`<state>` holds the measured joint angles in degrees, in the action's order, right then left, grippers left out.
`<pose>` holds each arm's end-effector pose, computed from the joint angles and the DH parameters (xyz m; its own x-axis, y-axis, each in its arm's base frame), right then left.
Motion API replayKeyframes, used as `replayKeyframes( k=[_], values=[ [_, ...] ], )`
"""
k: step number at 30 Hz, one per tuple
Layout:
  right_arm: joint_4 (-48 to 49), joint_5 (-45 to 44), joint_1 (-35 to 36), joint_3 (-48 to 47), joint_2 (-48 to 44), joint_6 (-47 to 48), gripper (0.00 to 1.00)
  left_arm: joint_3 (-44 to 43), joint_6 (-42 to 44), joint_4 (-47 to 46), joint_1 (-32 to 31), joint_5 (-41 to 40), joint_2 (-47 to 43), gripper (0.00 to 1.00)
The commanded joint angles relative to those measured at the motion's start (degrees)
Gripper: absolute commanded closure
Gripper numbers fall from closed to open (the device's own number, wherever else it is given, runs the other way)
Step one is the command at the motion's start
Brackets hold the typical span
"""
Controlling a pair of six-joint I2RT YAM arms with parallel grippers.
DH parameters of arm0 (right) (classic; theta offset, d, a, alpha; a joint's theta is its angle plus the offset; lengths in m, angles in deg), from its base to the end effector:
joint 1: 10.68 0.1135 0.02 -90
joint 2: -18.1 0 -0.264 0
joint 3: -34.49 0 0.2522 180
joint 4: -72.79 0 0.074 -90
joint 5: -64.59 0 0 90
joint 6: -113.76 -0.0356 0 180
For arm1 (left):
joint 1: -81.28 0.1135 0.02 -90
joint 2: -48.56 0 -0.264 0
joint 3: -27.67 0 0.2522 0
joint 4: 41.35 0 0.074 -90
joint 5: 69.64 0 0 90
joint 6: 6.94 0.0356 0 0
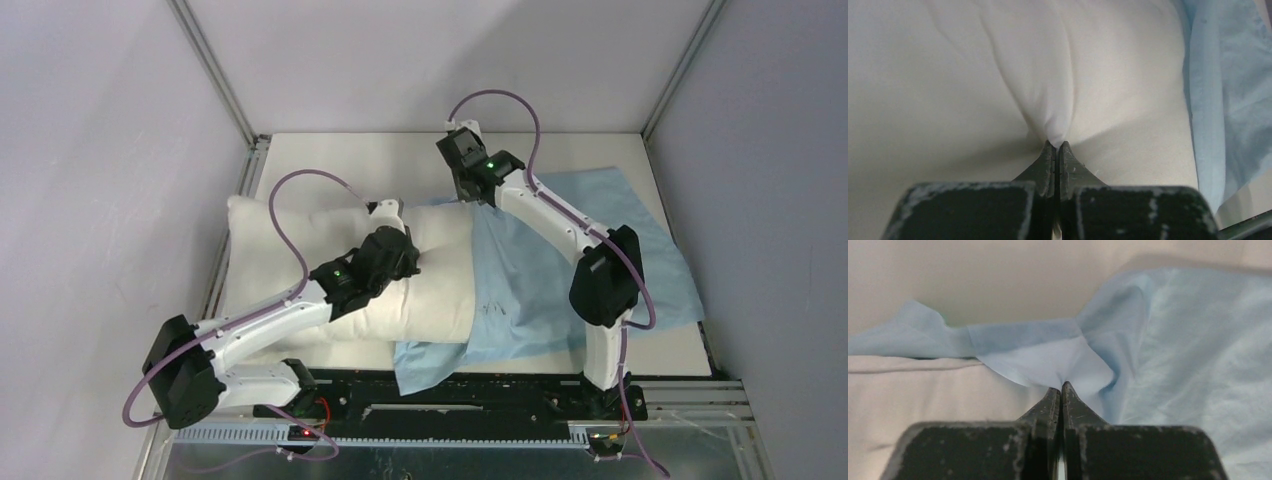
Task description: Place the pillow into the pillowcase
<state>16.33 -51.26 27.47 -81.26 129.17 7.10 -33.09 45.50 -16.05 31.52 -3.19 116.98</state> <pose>0.3492 0.2546 0.2971 -0.6904 -0.2143 -0.6909 -0.1522 0.9768 -0.1508 0.1803 -0.1911 0.2674 -0.5732 -0.1878 -0.7976 0.1688 0.9255 -0.3392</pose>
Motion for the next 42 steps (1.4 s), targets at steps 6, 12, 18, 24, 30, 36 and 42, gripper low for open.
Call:
replayKeyframes(
  k=[6,12,18,24,30,36,42],
  values=[
    [-1.45,10.31,8.3,-16.07,-6.28,-4.96,1.0,0.73,2.85,-4.3,-1.27,7.75,2.77,1.0],
    [3.43,16.66,9.7,-10.21,-11.33,-9.01,1.0,-6.87,3.02,-2.47,1.53,2.92,6.42,1.0],
    [8.64,18.92,7.03,4.32,-17.22,-11.13,1.0,-10.16,-5.91,-3.7,12.75,5.35,8.02,1.0],
    [6.48,16.47,5.75,8.68,-20.78,-9.3,0.52,-11.63,-5.25,-6.14,12.93,8.1,11.95,1.0],
    [1.95,7.21,8.5,16.47,-30.68,-10.52,0.3,-11.81,-3.71,-5.58,12.89,9.64,12.02,0.99],
    [2.3,4.88,13.59,30.46,-37.07,-15.4,0.39,-14.24,1.34,-0.08,11.22,10.16,7.35,0.52],
    [4.1,4.48,16.29,34.98,-35.82,-17.87,0.45,-17.47,9.26,10.27,6.56,6.43,0.43,0.15]
  ],
)
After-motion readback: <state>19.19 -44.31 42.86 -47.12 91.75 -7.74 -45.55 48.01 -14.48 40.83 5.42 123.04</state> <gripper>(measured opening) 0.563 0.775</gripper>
